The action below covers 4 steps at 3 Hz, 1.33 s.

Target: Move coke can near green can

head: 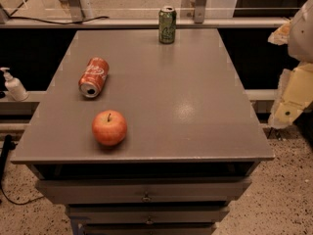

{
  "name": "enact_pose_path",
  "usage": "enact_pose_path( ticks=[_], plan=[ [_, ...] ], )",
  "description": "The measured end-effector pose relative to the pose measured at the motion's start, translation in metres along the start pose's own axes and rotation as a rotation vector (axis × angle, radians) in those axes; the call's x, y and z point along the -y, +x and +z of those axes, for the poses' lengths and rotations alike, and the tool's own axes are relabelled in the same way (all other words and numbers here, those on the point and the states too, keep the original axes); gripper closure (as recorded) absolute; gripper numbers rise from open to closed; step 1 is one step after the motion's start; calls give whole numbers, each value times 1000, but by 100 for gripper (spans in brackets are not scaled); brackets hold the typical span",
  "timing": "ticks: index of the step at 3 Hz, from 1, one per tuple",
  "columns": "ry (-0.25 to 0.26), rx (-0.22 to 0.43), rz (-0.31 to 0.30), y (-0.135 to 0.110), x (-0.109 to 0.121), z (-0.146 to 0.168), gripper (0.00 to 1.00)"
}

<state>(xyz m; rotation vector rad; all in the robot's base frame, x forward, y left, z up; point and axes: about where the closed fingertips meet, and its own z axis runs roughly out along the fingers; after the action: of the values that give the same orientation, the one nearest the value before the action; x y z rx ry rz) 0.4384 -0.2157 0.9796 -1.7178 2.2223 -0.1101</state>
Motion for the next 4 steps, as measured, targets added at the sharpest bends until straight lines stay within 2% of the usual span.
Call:
enact_pose_path(
  ticks=[1, 2, 3, 4],
  plan=[
    [0, 0, 0, 0, 0, 0, 0],
    [11, 46, -71, -21, 9, 3, 0],
    [43, 102, -199, -65, 22, 10, 0],
    [89, 178, -363, -119, 28, 15, 0]
  ],
)
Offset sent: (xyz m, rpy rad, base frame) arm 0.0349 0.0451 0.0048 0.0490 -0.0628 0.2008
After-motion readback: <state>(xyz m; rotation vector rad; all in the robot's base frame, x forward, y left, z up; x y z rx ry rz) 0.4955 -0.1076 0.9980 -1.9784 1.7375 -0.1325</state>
